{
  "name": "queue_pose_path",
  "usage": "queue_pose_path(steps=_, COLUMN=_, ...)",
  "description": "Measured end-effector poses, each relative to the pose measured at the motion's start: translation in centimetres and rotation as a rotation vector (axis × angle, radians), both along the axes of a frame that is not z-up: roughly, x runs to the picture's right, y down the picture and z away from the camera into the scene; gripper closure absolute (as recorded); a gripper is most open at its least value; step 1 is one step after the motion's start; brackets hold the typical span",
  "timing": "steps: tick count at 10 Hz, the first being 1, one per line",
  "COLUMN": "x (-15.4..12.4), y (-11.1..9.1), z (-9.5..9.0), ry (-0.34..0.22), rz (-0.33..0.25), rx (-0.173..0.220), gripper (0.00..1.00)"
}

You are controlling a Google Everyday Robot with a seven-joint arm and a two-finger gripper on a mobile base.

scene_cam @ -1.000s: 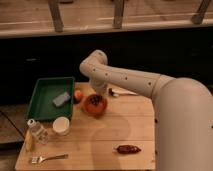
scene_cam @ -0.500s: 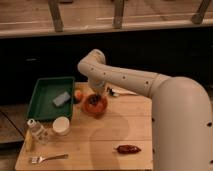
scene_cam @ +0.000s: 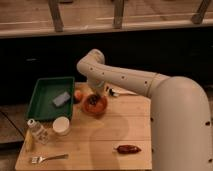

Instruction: Place grapes in red bowl

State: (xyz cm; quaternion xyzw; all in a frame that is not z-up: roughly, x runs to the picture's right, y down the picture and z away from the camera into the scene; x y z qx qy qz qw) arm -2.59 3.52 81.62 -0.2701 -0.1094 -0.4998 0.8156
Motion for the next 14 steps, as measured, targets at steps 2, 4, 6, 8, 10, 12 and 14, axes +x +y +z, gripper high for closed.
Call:
queue_pose_path(steps=2, x=-0.01, y=-0.05, z=0.07, ry=-0.009, rz=-0.010, rx=-0.001, gripper=0.66)
queue_pose_path(steps=4, x=-0.06, y=-0.08, z=0.06, ry=-0.020, rz=-0.023, rx=-0.003, gripper=0.65)
queue_pose_path(steps=6, x=-0.13, y=-0.11, z=0.09, ry=-0.030, rz=-0.034, rx=-0.004, gripper=0.58)
queue_pose_path(steps=8, x=-0.25, y=-0.07, z=0.12, ry=-0.040, rz=-0.043, rx=-0.007, gripper=0.55)
queue_pose_path(steps=10, x=-0.28, y=-0.11, z=0.12, ry=-0.049, rz=-0.053, rx=-0.007, gripper=0.53)
queue_pose_path(steps=12, x=-0.34, y=-0.10, z=0.11, ry=-0.058, rz=-0.061, rx=-0.006, gripper=0.53)
queue_pose_path(steps=14, x=-0.54, y=-0.08, z=0.11, ry=-0.067, rz=-0.062, rx=0.000, gripper=0.62)
